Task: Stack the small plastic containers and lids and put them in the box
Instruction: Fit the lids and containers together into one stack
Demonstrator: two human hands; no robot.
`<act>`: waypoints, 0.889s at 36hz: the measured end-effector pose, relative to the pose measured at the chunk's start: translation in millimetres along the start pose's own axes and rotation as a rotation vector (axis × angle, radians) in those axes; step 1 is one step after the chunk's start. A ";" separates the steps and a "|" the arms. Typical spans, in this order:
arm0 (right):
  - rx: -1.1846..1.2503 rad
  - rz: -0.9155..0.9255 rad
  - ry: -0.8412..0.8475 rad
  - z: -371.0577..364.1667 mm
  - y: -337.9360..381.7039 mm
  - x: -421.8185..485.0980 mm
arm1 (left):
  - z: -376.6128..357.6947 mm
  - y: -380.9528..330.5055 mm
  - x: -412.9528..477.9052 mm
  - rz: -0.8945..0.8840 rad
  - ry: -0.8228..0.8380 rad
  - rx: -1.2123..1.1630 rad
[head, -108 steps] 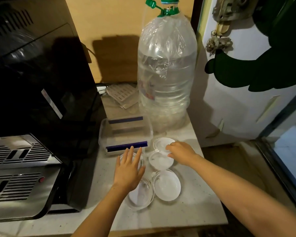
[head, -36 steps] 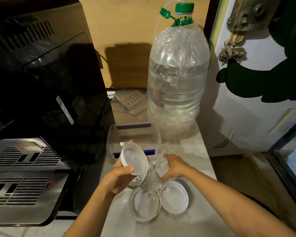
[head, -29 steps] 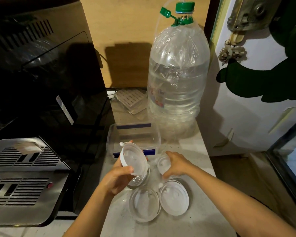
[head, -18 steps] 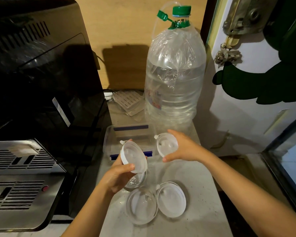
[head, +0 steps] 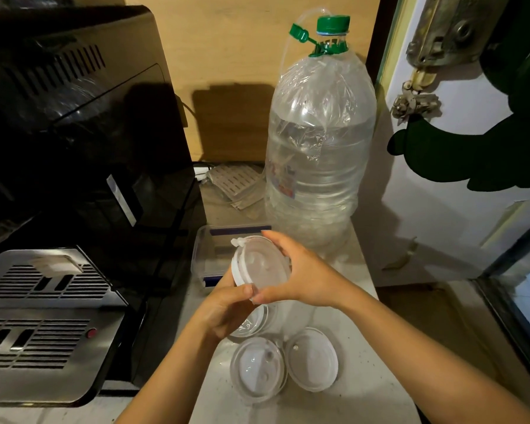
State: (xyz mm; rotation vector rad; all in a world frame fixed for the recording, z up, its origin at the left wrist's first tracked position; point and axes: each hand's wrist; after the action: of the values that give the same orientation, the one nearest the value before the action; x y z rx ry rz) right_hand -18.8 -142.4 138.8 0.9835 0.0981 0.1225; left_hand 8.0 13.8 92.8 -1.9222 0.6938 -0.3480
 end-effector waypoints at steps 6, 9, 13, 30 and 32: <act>0.018 0.012 0.006 -3.2 2.6 0.7 | 0.3 -0.8 -3.2 0.001 -0.011 -0.041; 0.009 0.016 0.000 -4.3 2.5 1.0 | -0.8 -1.5 -3.5 -0.001 -0.009 -0.020; -0.011 0.028 -0.002 -5.8 1.1 0.9 | -2.9 -1.0 -3.0 -0.006 -0.006 0.004; 0.026 0.028 0.090 -20.0 -28.9 1.3 | 5.5 18.3 -5.2 0.086 -0.112 0.051; 0.002 -0.003 0.088 -19.2 -38.7 0.2 | 10.4 24.5 -5.6 0.101 -0.127 0.054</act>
State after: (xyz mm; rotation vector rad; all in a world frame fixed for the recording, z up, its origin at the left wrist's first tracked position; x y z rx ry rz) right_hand -19.0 -147.8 96.0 0.9802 0.1804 0.1626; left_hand 1.3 17.0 66.6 -1.8331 0.6874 -0.1777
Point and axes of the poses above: each hand's wrist, its own x-axis towards the middle knuckle, its own z-axis out of the back of the hand, y = z × x, and after that the axes turned 5 degrees about -y, right-handed
